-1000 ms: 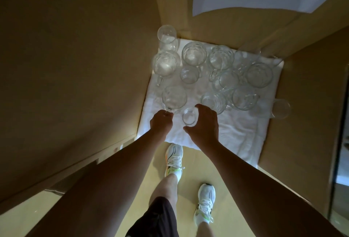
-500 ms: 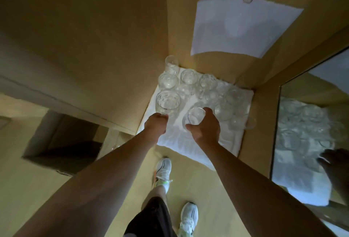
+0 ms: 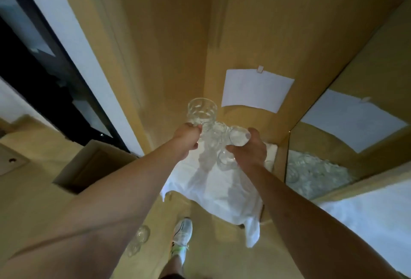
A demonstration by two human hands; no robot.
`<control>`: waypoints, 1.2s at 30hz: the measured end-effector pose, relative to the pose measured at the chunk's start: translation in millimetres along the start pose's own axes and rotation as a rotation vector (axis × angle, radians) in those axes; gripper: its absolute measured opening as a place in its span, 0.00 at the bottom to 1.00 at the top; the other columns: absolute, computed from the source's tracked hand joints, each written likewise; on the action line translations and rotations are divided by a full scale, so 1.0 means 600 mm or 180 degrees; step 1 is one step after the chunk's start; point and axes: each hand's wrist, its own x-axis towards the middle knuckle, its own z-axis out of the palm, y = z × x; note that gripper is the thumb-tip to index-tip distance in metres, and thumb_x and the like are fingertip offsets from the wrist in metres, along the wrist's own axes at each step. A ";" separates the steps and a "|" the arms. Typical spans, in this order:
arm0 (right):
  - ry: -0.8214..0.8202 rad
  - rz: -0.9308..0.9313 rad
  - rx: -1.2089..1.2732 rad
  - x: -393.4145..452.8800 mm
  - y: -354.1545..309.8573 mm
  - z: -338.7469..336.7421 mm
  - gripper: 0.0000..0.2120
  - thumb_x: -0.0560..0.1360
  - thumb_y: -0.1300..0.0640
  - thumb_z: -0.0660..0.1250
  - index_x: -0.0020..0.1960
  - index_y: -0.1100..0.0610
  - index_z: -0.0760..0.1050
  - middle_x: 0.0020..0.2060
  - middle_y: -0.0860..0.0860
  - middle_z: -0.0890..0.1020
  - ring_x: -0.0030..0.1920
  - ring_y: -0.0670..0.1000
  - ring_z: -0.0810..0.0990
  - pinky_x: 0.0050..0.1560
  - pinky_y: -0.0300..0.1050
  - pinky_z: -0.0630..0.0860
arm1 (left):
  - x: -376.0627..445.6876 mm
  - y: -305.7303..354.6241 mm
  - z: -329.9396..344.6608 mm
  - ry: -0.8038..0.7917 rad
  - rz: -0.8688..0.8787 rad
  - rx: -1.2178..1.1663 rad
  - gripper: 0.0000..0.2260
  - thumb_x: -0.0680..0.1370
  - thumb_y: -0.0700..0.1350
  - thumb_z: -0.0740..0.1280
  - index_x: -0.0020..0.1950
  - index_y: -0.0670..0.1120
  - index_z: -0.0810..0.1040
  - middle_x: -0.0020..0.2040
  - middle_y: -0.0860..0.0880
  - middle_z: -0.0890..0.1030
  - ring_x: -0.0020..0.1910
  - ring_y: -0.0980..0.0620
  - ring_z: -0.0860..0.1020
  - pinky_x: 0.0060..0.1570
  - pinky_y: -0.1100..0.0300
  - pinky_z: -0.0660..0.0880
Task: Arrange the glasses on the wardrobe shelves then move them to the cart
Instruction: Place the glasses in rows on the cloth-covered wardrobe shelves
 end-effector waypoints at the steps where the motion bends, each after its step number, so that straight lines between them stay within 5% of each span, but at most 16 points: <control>1: 0.0019 -0.0019 0.0077 -0.007 -0.011 -0.015 0.43 0.64 0.49 0.82 0.74 0.53 0.68 0.60 0.54 0.81 0.62 0.58 0.79 0.58 0.45 0.75 | -0.020 0.010 -0.007 -0.0022 0.0049 -0.0008 0.18 0.82 0.52 0.67 0.69 0.48 0.72 0.54 0.46 0.79 0.44 0.47 0.78 0.47 0.53 0.81; 3: 0.0039 -0.0131 0.0187 -0.021 -0.033 -0.045 0.42 0.64 0.49 0.82 0.73 0.54 0.68 0.60 0.55 0.81 0.62 0.59 0.79 0.60 0.49 0.77 | -0.059 0.030 -0.019 -0.0055 0.0147 -0.0066 0.16 0.83 0.50 0.64 0.69 0.46 0.70 0.50 0.46 0.79 0.40 0.46 0.75 0.41 0.53 0.79; 7: 0.0164 -0.0313 0.0374 -0.055 -0.074 -0.102 0.41 0.64 0.49 0.82 0.72 0.56 0.70 0.62 0.54 0.81 0.62 0.58 0.79 0.58 0.49 0.77 | -0.133 0.066 -0.044 0.0074 0.0375 -0.0025 0.21 0.84 0.52 0.65 0.73 0.44 0.69 0.46 0.44 0.78 0.43 0.44 0.77 0.50 0.49 0.81; 12: 0.0356 -0.0454 0.0559 -0.107 -0.130 -0.173 0.40 0.66 0.49 0.79 0.74 0.56 0.69 0.66 0.52 0.79 0.64 0.56 0.78 0.51 0.43 0.71 | -0.210 0.118 -0.074 0.0022 0.0650 -0.0087 0.20 0.84 0.52 0.65 0.71 0.42 0.72 0.52 0.43 0.78 0.49 0.43 0.79 0.38 0.57 0.80; 17: 0.0810 -0.0656 0.0792 -0.162 -0.189 -0.236 0.30 0.65 0.50 0.80 0.64 0.58 0.76 0.46 0.46 0.79 0.51 0.53 0.78 0.41 0.45 0.69 | -0.275 0.171 -0.101 -0.0252 0.0967 -0.0239 0.15 0.84 0.50 0.64 0.67 0.44 0.75 0.48 0.44 0.79 0.43 0.46 0.78 0.43 0.54 0.82; 22: 0.1155 -0.0787 0.0847 -0.228 -0.232 -0.282 0.30 0.65 0.47 0.80 0.63 0.55 0.78 0.39 0.38 0.75 0.45 0.48 0.76 0.37 0.37 0.69 | -0.332 0.192 -0.144 -0.0588 0.1194 -0.0219 0.11 0.84 0.49 0.64 0.62 0.45 0.75 0.42 0.44 0.79 0.39 0.46 0.78 0.44 0.52 0.82; 30: 0.1566 -0.0567 0.1241 -0.346 -0.261 -0.316 0.43 0.63 0.45 0.82 0.73 0.56 0.71 0.58 0.48 0.81 0.59 0.52 0.79 0.60 0.51 0.78 | -0.411 0.186 -0.208 -0.1108 0.1568 0.0008 0.17 0.84 0.50 0.65 0.69 0.43 0.74 0.49 0.43 0.80 0.38 0.47 0.77 0.43 0.53 0.83; 36: 0.1927 -0.0406 0.1411 -0.434 -0.235 -0.329 0.32 0.60 0.42 0.83 0.60 0.53 0.80 0.46 0.44 0.84 0.48 0.47 0.83 0.47 0.44 0.80 | -0.459 0.162 -0.194 -0.1524 0.1514 0.0059 0.12 0.83 0.50 0.66 0.59 0.43 0.76 0.47 0.40 0.79 0.36 0.47 0.78 0.45 0.49 0.83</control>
